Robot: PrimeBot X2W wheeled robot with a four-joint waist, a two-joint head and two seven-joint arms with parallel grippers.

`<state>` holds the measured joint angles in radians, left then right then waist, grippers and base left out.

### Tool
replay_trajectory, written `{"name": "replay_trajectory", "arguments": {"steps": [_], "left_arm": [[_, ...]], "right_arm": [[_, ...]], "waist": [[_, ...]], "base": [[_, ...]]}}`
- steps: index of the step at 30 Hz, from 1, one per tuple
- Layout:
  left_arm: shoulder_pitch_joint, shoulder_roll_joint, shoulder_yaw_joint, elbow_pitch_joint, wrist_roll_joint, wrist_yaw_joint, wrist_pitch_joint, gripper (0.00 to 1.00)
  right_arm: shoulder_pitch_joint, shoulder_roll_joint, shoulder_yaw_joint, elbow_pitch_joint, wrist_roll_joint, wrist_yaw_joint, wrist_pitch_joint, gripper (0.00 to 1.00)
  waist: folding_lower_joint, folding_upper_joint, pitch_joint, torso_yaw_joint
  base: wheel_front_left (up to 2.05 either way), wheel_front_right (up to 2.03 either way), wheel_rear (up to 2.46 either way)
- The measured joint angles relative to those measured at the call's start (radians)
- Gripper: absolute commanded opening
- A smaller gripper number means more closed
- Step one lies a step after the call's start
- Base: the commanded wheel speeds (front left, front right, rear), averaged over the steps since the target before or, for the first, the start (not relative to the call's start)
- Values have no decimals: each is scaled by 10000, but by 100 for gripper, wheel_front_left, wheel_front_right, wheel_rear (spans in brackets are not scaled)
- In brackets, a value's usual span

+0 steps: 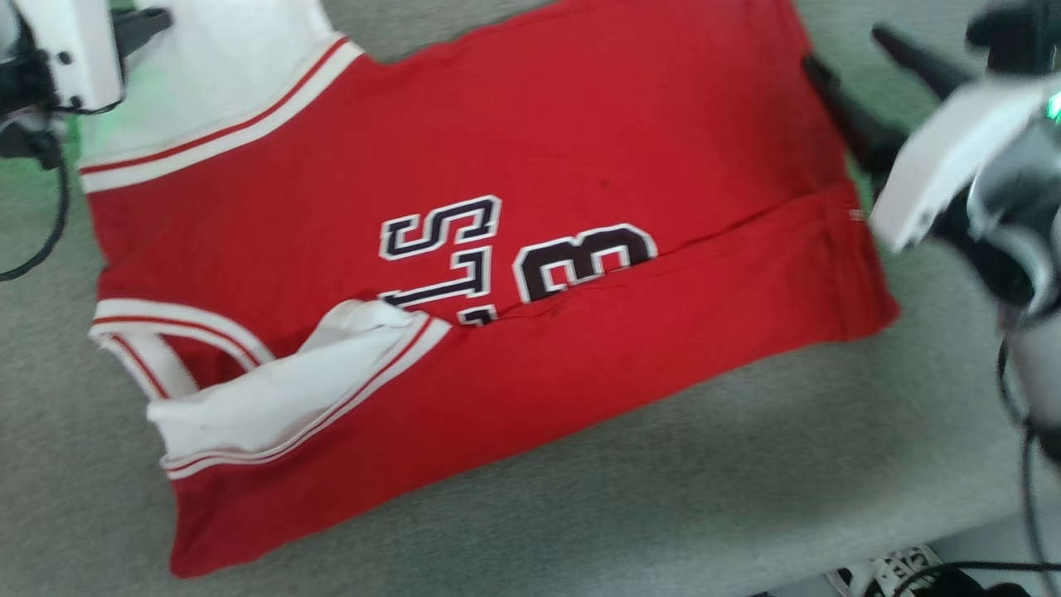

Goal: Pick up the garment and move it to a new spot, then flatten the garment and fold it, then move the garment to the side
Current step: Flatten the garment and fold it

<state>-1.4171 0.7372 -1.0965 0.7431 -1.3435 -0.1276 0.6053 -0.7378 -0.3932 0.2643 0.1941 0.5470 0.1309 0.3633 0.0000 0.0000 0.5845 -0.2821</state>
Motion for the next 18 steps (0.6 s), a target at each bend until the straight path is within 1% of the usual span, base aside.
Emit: {"name": "replay_trajectory", "arguments": {"steps": [7, 11, 14, 16, 17, 18], "left_arm": [[-175, -366, -171, -499, -17, -4, -391, 0], [-343, -495, -307, -823, -36, -17, -583, 0], [-363, -623, -337, -972, -159, -17, -761, 0], [-394, -646, -389, -1034, -198, -42, -863, 0], [-414, -671, -416, -1060, -203, -42, -895, 0], [-425, -690, -447, -1097, -217, -42, -970, 0]], "right_arm": [[-2596, -159, 399, 2483, 539, 0, 2019, 100], [-3462, -153, 468, 3741, 673, 0, 2872, 100], [-4030, -153, 426, 4458, 677, 0, 3428, 100], [-4330, -169, 550, 4721, 662, -4, 3799, 100], [-4438, -173, 541, 4849, 696, -2, 3904, 49], [-4492, -174, 529, 4909, 755, -2, 3946, 30]], "waist": [[0, 0, 280, 773], [0, 0, 466, 1176], [0, 0, 601, 1450], [0, 0, 677, 1578], [0, 0, 707, 1632], [0, 0, 724, 1678]], "base": [[0, 0, 0], [0, 0, 0], [0, 0, 0], [0, 0, 0], [0, 0, 0], [0, 0, 0]]}}
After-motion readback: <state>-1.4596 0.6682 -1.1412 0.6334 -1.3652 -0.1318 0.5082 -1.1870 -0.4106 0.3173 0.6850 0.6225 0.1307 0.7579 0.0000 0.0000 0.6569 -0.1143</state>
